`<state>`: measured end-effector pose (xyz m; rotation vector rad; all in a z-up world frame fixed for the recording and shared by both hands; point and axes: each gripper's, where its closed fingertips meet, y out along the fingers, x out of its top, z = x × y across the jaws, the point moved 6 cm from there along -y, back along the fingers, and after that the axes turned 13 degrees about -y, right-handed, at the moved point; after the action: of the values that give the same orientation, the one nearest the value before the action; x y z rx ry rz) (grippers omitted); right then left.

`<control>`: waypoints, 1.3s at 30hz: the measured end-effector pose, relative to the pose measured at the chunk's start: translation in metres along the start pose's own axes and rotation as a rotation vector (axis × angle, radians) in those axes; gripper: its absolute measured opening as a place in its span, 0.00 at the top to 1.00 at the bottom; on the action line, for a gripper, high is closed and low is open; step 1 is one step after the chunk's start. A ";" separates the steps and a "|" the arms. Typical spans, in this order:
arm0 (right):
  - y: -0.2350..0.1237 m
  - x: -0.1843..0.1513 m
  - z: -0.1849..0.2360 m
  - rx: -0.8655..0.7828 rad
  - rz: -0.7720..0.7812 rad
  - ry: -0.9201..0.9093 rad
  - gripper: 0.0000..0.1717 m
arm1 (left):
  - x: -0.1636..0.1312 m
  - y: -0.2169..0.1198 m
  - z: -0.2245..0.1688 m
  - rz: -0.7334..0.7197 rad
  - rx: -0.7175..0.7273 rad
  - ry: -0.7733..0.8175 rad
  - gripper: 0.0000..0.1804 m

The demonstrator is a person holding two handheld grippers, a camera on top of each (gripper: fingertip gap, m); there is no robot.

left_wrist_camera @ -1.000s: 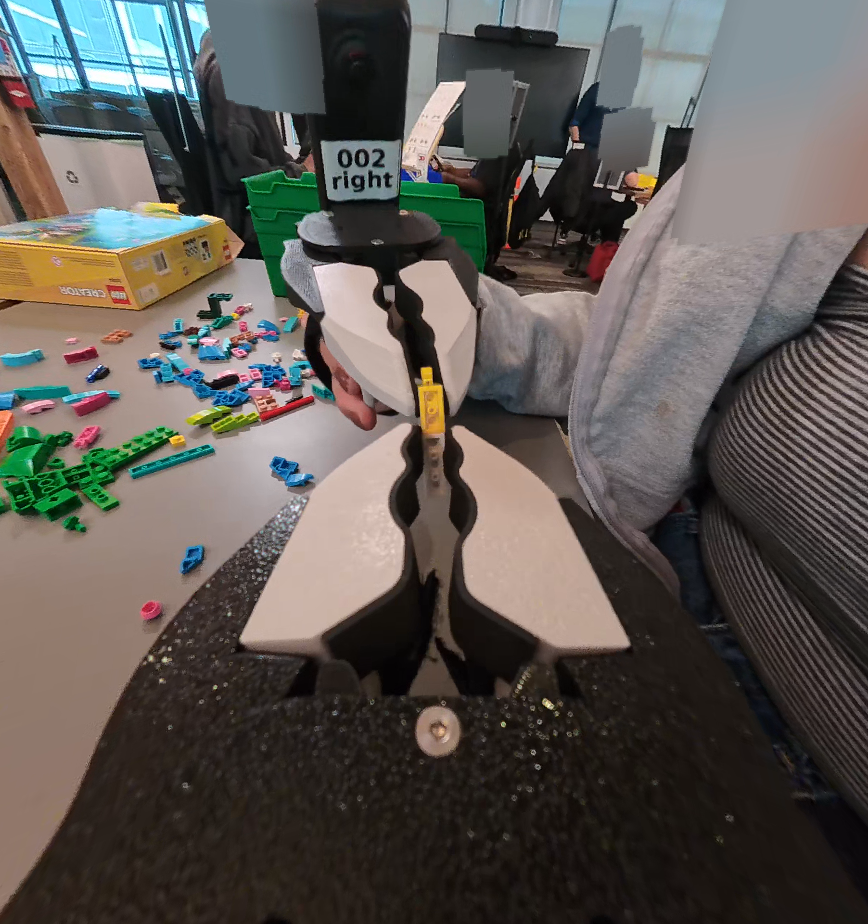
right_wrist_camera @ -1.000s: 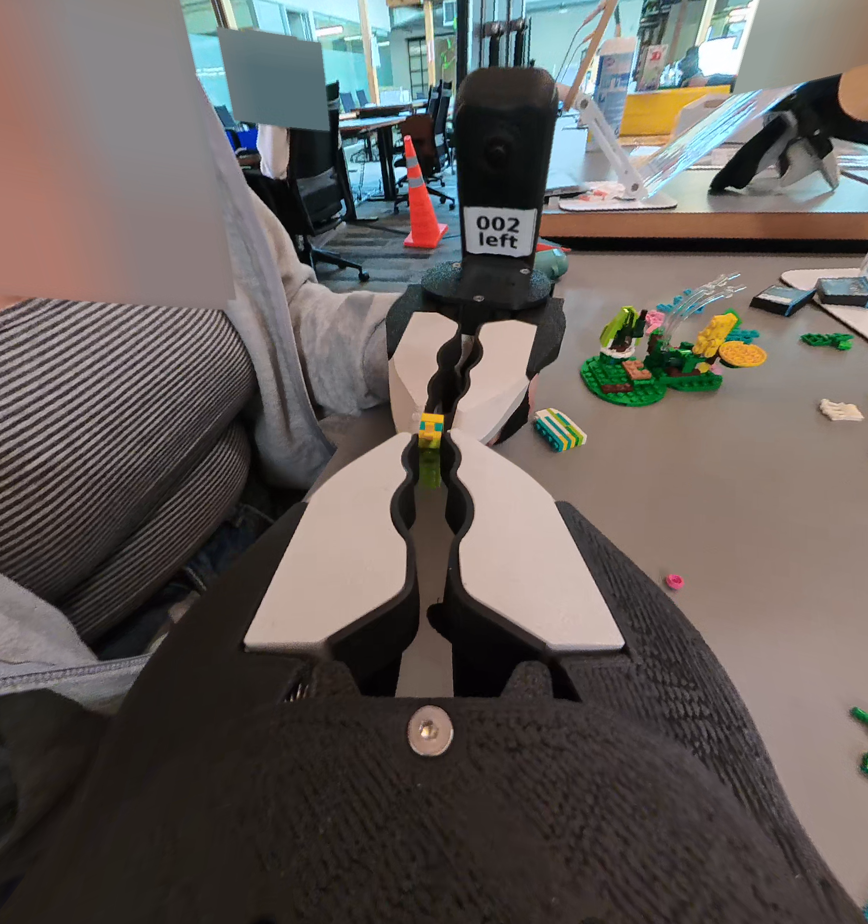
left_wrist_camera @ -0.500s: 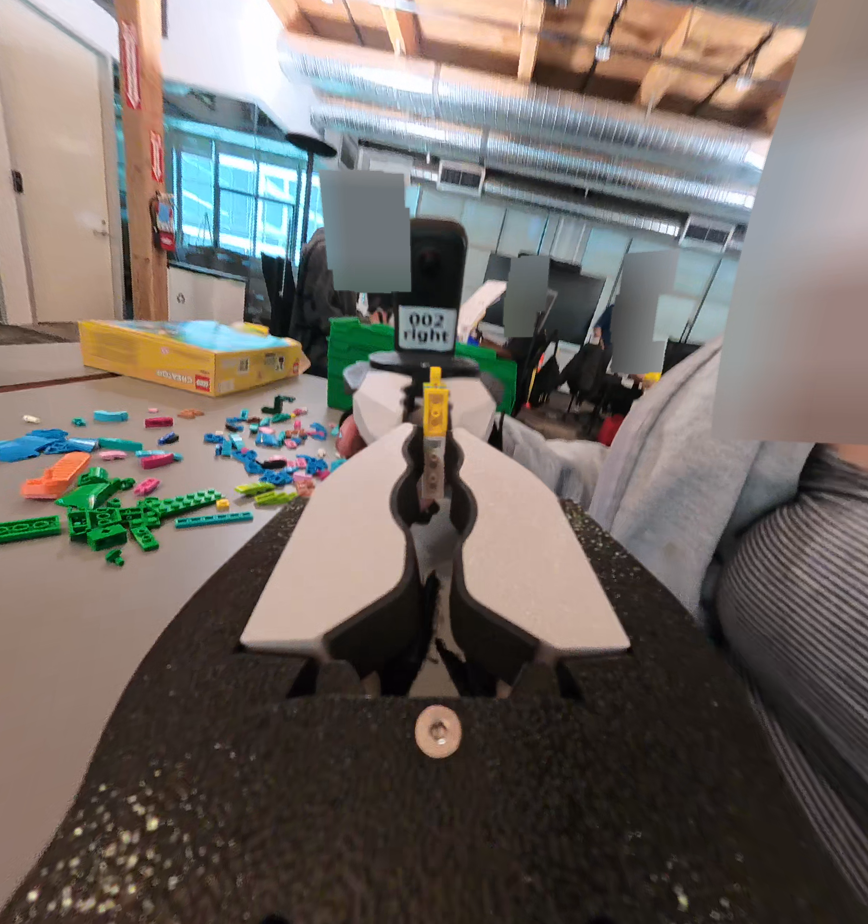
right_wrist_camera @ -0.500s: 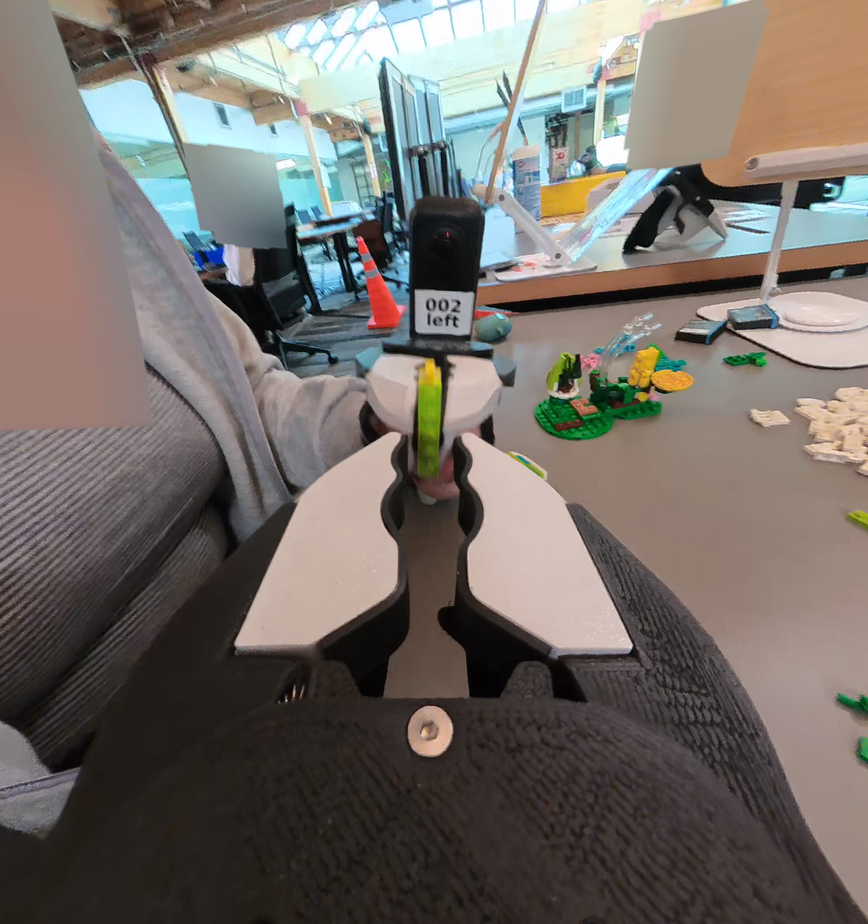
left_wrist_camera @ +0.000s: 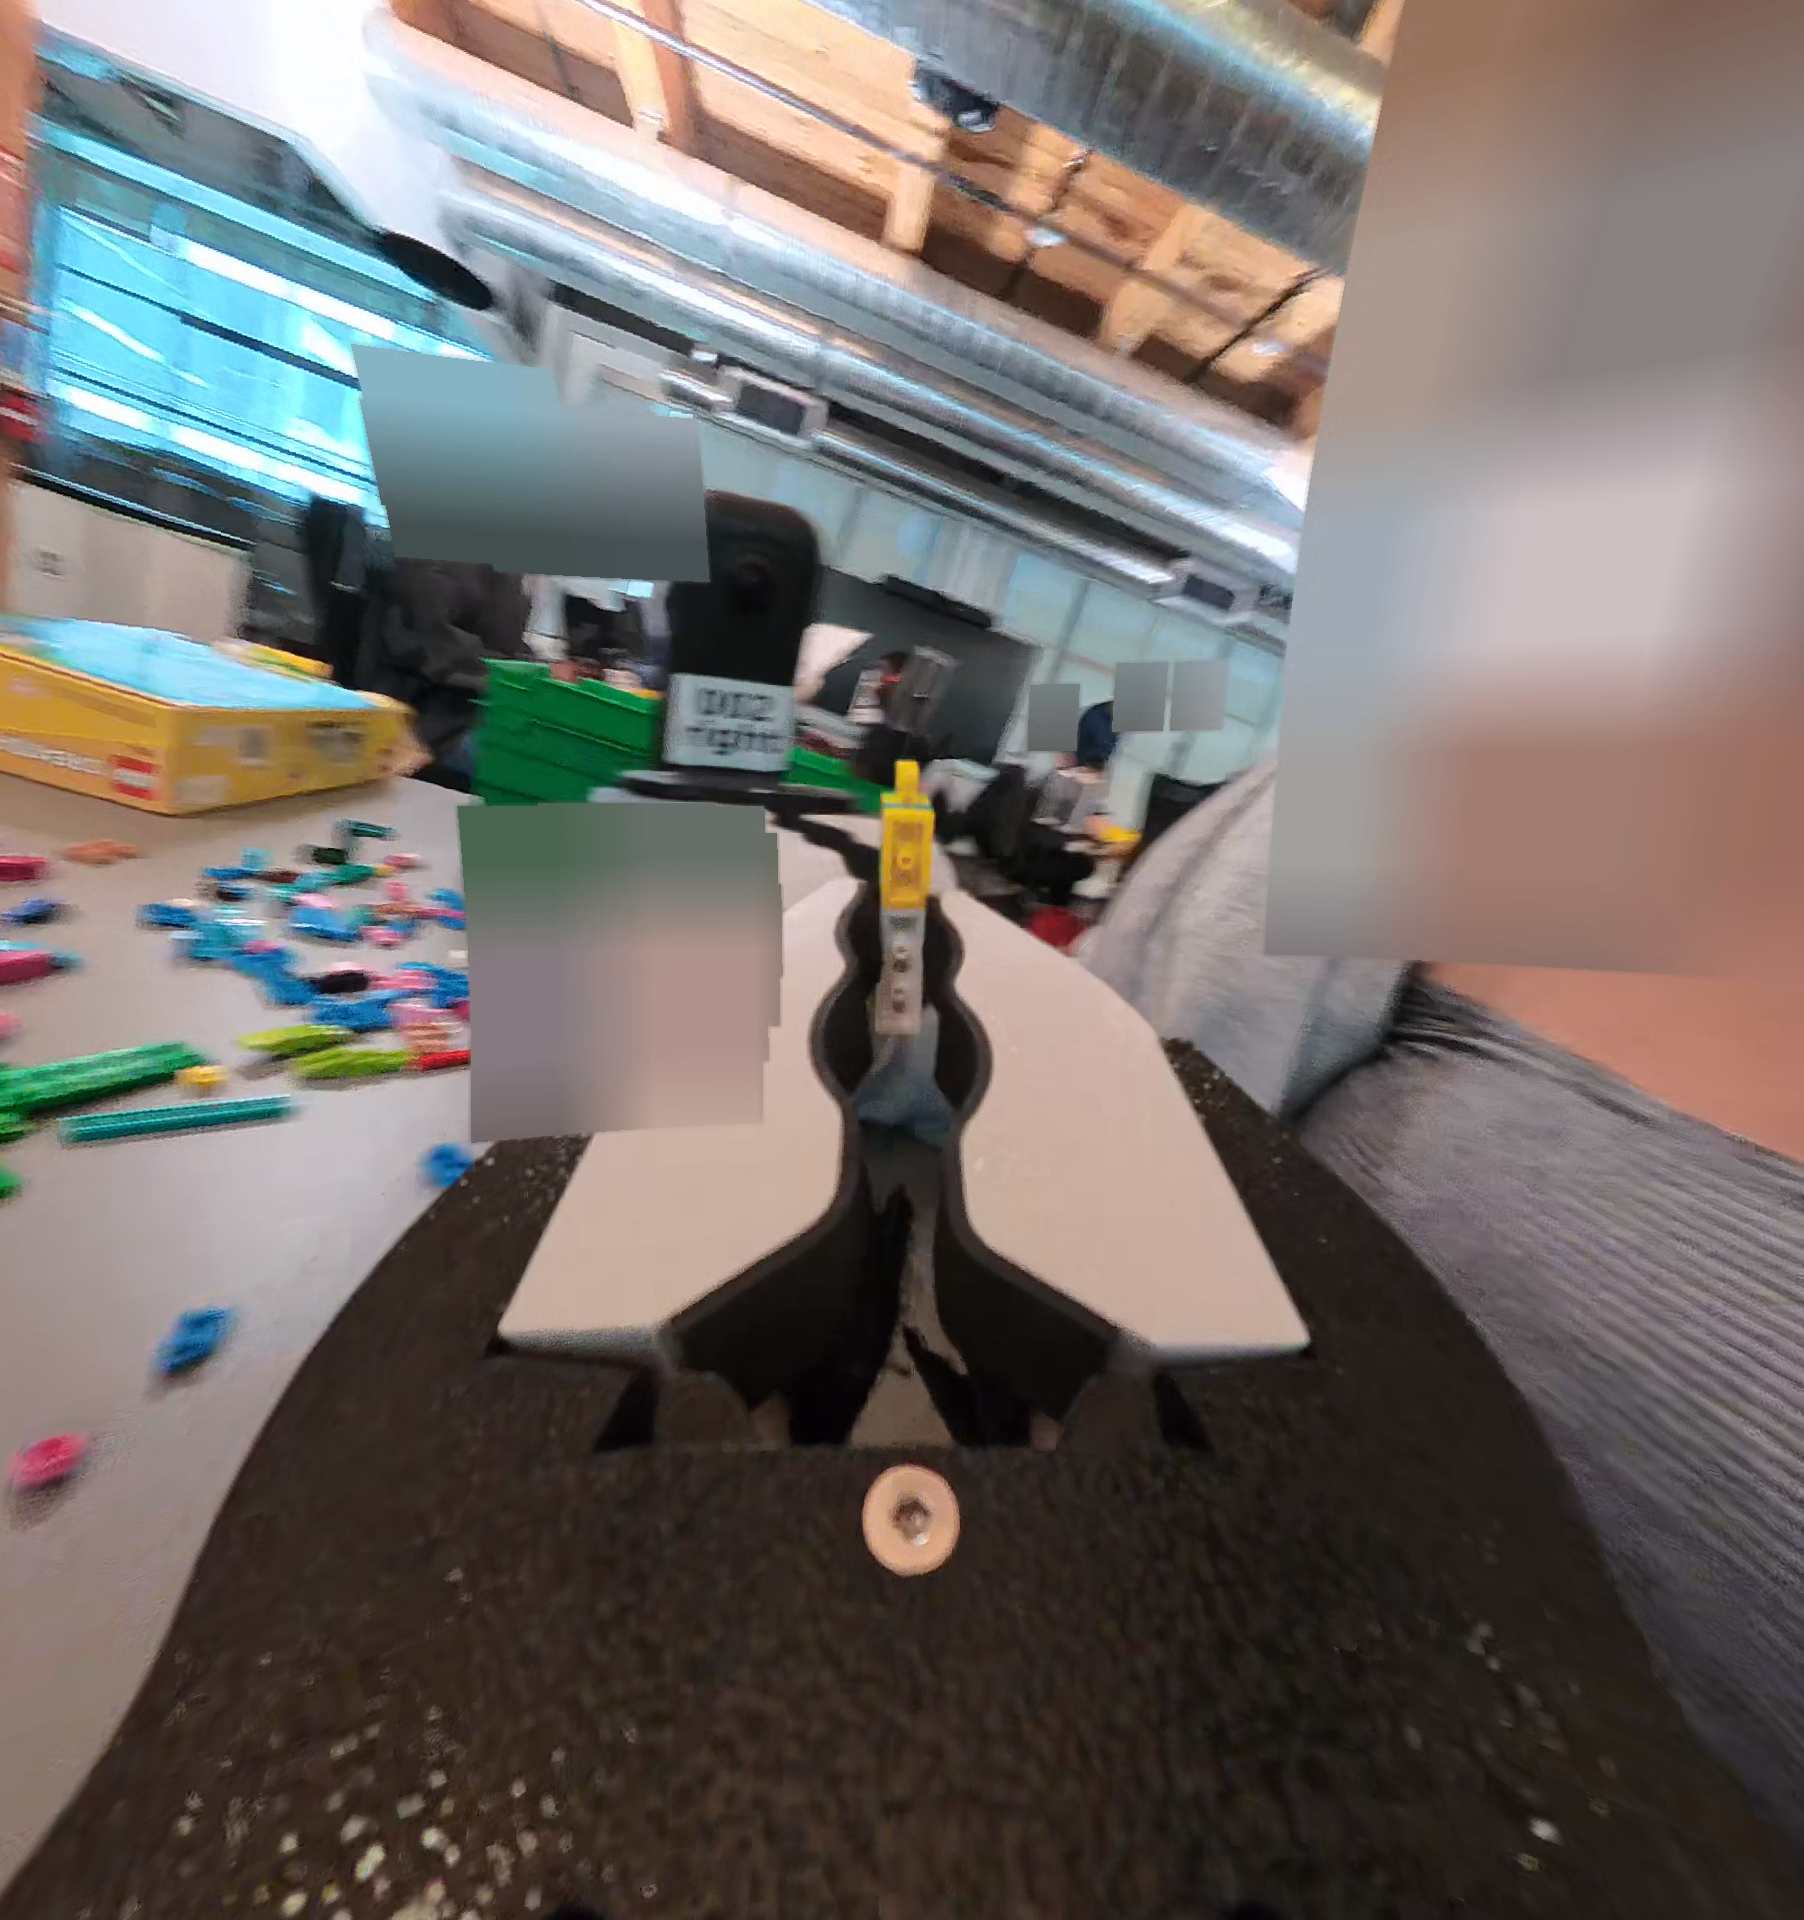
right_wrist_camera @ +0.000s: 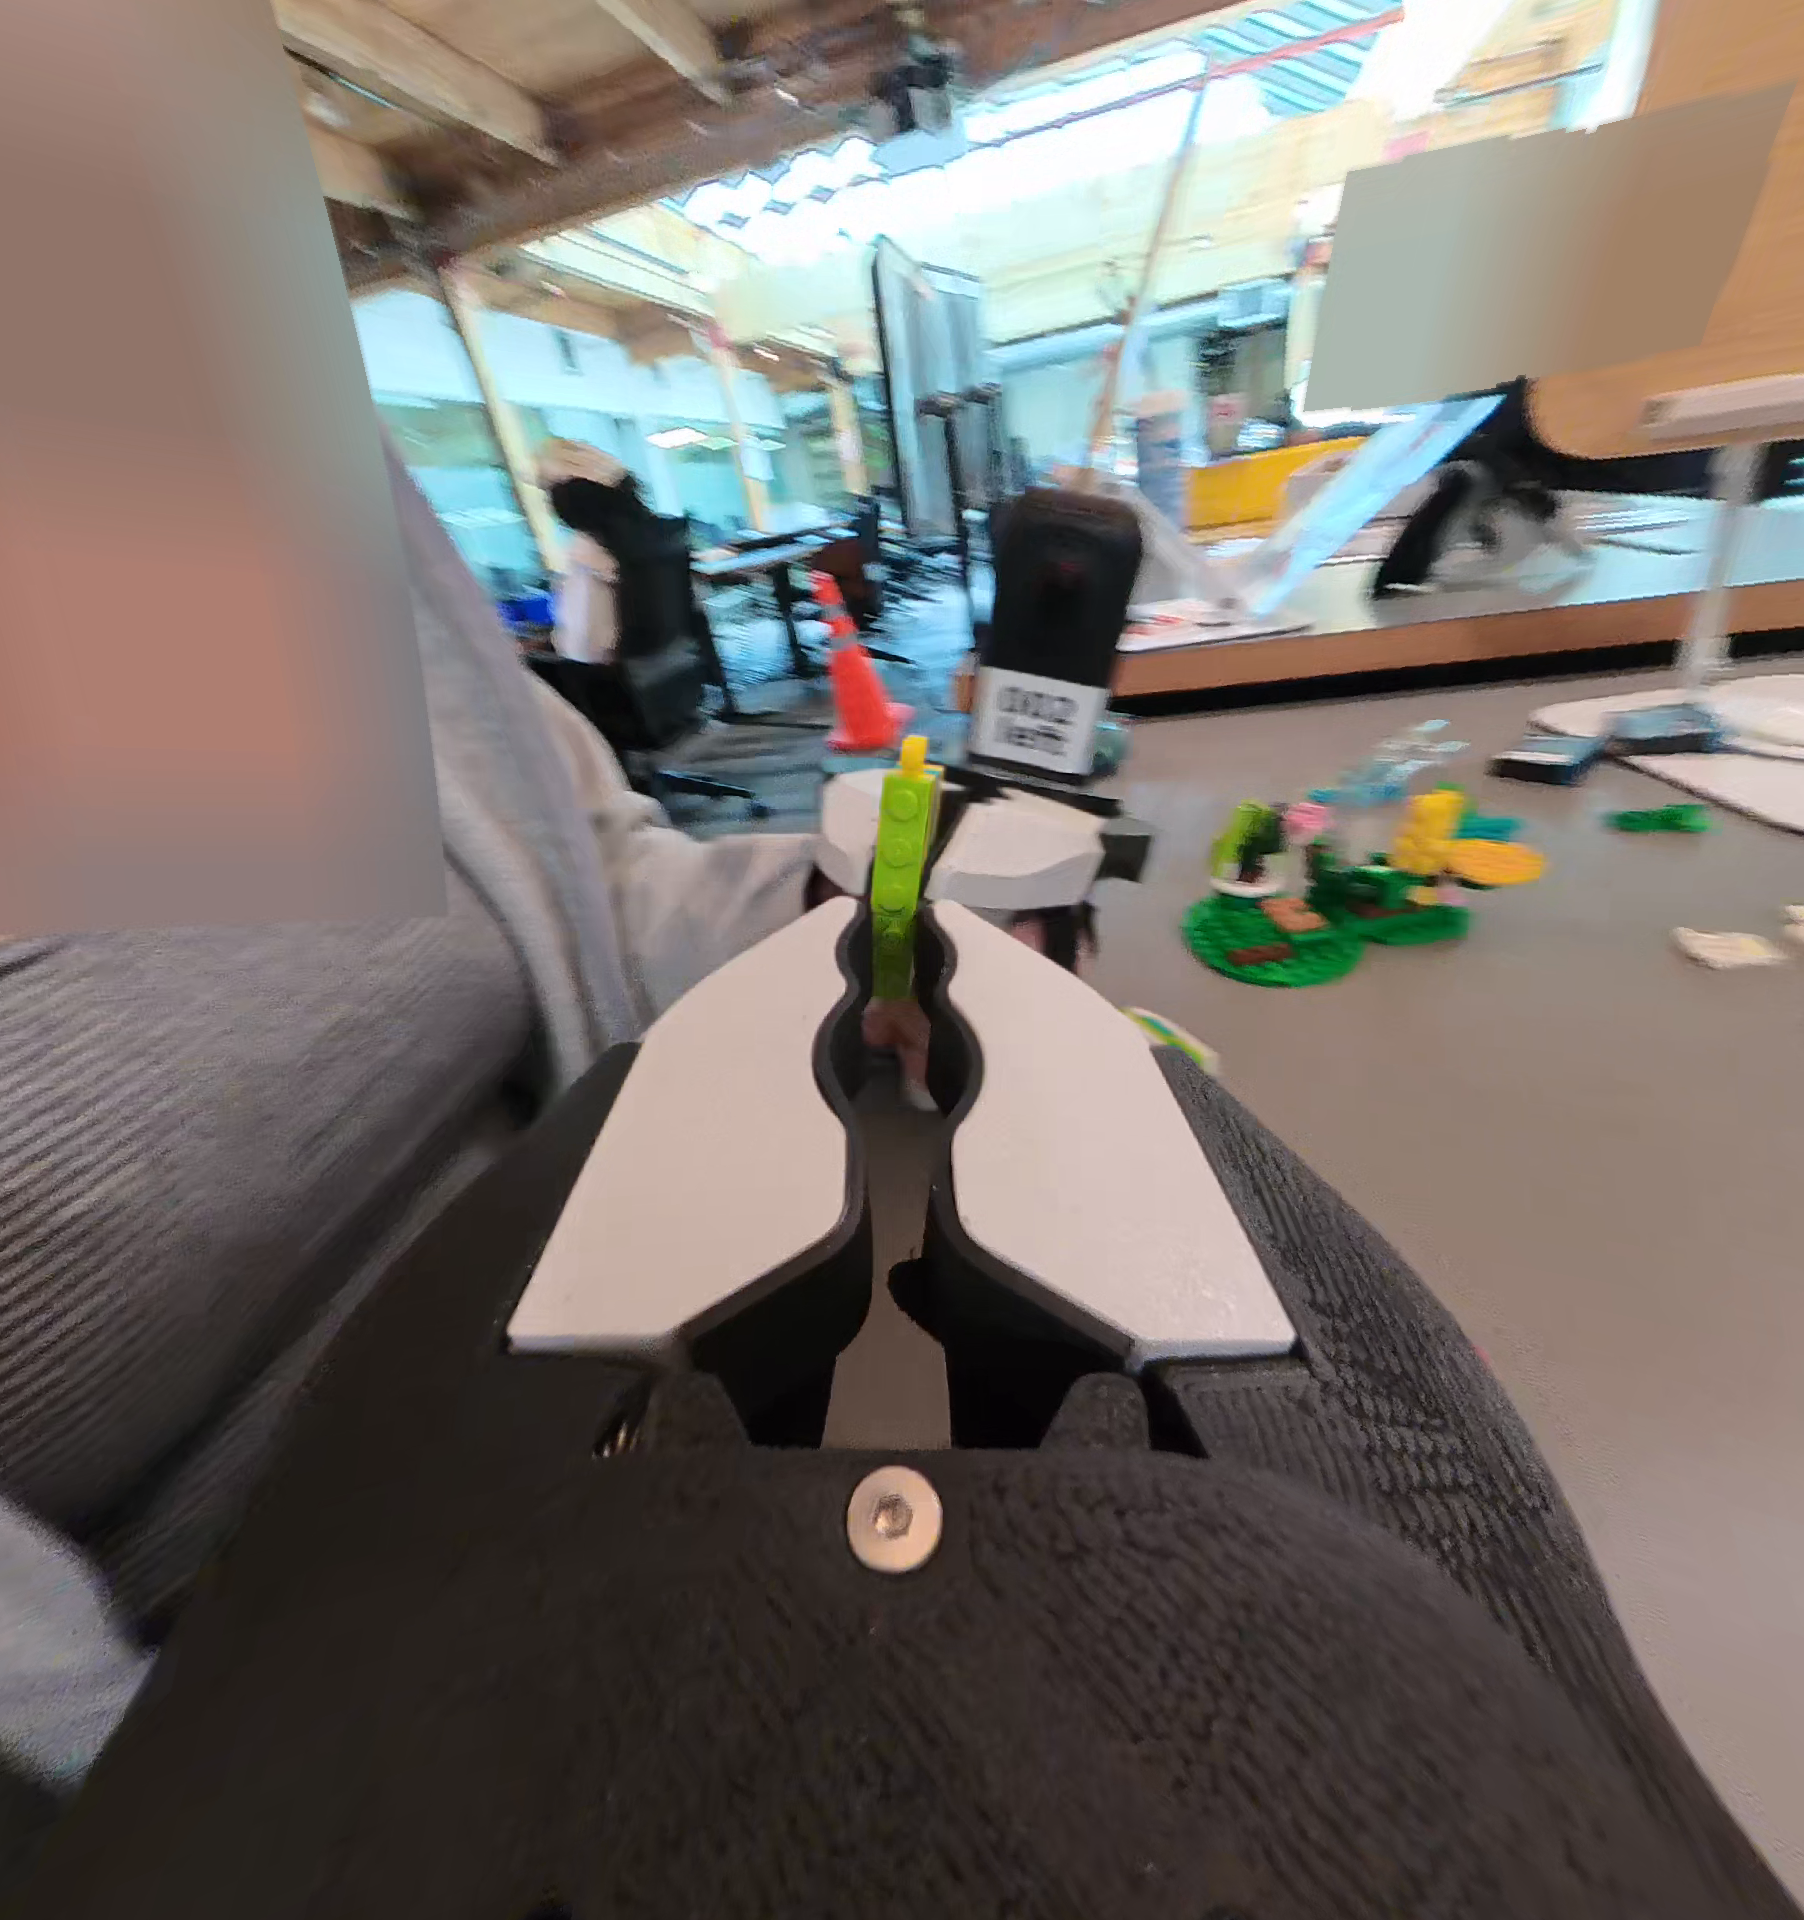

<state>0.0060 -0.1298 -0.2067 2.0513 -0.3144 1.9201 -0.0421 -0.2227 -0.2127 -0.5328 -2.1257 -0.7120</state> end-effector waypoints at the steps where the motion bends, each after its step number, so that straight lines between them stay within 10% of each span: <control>1: -0.001 0.001 0.003 0.062 -0.038 0.038 0.96 | 0.000 0.000 -0.002 -0.002 -0.064 -0.055 0.96; 5: -0.008 0.011 0.006 0.170 -0.169 0.143 0.96 | 0.003 -0.005 0.000 -0.044 -0.105 -0.117 0.96; 14: -0.012 0.004 -0.017 -0.142 -0.001 0.041 0.96 | -0.001 -0.008 0.017 0.033 0.205 0.061 0.96; 39: -0.007 -0.002 -0.016 -0.153 0.030 0.031 0.96 | -0.002 -0.008 0.018 0.041 0.247 0.097 0.96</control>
<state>-0.0062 -0.1180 -0.2085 1.9273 -0.4726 1.8804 -0.0555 -0.2179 -0.2261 -0.3977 -2.0683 -0.4345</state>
